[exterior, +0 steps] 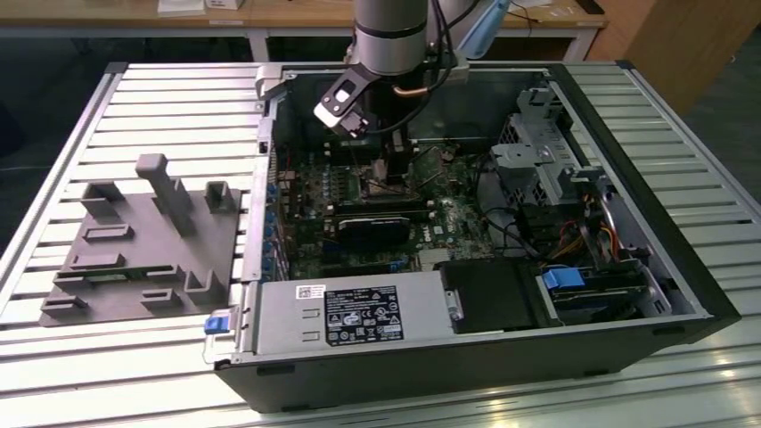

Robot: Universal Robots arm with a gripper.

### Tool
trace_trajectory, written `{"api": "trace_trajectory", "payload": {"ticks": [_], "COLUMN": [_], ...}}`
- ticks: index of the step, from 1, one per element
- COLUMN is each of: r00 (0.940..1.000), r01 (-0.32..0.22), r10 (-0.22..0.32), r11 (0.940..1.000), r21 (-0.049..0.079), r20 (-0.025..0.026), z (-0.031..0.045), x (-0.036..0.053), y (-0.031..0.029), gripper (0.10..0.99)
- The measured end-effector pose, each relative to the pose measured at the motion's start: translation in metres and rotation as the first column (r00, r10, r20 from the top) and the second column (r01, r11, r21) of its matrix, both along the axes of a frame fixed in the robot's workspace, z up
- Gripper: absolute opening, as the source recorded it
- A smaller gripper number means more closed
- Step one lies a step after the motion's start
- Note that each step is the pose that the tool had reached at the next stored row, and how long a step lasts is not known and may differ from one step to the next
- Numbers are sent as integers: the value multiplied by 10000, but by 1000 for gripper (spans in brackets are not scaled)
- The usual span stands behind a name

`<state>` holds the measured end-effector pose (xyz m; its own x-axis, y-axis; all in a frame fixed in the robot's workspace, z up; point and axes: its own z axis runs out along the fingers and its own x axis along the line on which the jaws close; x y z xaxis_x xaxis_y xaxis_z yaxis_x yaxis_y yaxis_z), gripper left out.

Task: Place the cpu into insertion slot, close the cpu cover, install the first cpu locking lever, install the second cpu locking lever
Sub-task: 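Place the cpu into insertion slot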

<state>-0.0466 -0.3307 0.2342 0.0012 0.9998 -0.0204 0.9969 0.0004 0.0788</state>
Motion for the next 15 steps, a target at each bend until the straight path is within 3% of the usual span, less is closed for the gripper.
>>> {"api": "trace_trajectory", "payload": {"ticks": [15], "r00": [10000], "r01": [0], "r10": [0], "r11": [10000], "r21": [-2], "r20": [0], "z": [-131], "x": [0], "y": [54], "gripper": [537]}}
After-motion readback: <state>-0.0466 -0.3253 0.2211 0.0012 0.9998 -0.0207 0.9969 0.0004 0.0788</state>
